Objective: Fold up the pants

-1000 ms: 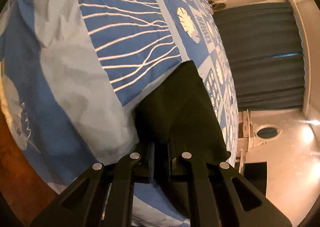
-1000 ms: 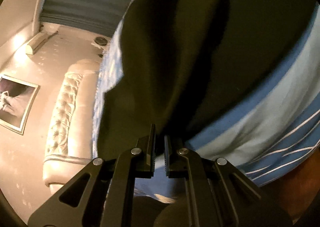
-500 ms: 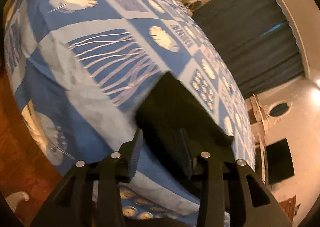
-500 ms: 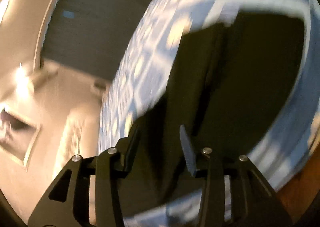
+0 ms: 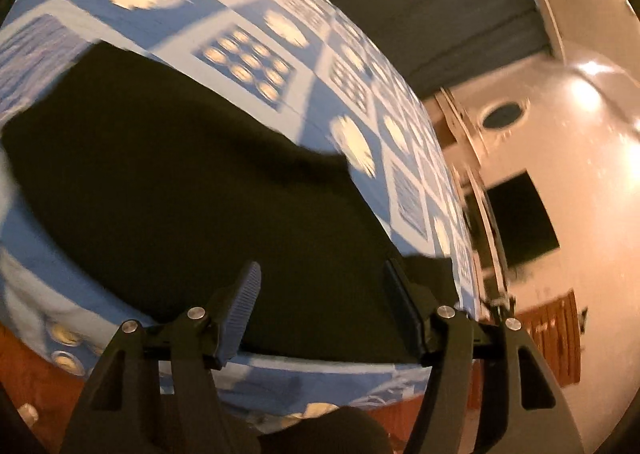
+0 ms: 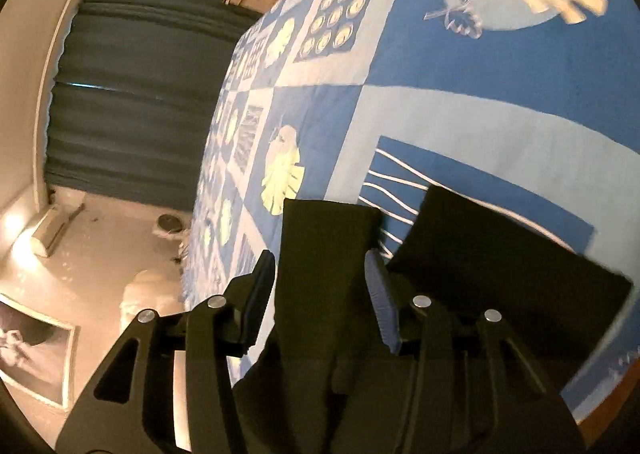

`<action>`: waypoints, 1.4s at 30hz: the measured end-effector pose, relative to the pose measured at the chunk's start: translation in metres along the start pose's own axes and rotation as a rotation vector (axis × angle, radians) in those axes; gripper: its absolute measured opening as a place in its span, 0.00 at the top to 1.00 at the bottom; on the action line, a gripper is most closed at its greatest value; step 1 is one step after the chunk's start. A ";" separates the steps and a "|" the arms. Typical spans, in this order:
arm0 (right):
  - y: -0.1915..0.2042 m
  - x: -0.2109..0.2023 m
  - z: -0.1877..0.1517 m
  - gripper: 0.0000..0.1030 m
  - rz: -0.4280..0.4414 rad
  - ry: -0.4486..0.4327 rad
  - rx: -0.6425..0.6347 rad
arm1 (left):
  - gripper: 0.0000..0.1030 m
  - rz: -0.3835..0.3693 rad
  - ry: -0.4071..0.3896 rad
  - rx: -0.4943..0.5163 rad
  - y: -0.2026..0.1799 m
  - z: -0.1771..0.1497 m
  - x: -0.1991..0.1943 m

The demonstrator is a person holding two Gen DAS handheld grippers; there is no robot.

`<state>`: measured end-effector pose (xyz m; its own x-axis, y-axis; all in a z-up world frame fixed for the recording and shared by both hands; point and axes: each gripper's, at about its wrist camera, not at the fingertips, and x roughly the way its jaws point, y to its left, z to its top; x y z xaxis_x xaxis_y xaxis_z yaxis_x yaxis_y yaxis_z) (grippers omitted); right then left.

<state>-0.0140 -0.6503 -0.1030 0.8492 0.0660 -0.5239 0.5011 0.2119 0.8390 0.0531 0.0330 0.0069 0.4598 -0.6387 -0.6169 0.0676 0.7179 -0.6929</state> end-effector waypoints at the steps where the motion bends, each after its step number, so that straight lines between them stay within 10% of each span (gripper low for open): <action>1: -0.002 0.003 0.002 0.55 -0.022 0.009 -0.010 | 0.39 -0.005 0.026 0.022 -0.010 -0.004 0.012; 8: -0.010 0.047 0.017 0.56 -0.025 0.074 -0.002 | 0.38 -0.055 0.123 0.096 -0.053 -0.039 0.060; 12: 0.005 0.063 0.014 0.94 -0.027 0.146 -0.080 | 0.31 -0.071 0.173 0.086 -0.065 -0.059 0.085; 23: 0.098 -0.054 -0.015 0.94 0.169 -0.004 -0.381 | 0.31 -0.128 0.219 0.095 -0.091 -0.089 0.109; 28: 0.059 -0.117 -0.028 0.94 0.132 -0.041 -0.379 | 0.31 -0.155 0.241 0.088 -0.096 -0.100 0.115; 35: -0.064 -0.101 -0.033 0.94 -0.075 0.047 -0.197 | 0.31 -0.129 0.286 0.086 -0.093 -0.116 0.132; 42: -0.068 -0.111 -0.036 0.94 -0.025 0.027 -0.172 | 0.31 -0.104 0.305 0.039 -0.082 -0.121 0.139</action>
<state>-0.1482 -0.6368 -0.1071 0.8308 0.0837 -0.5502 0.4846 0.3775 0.7891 0.0045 -0.1483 -0.0674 0.1621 -0.7584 -0.6313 0.1369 0.6508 -0.7468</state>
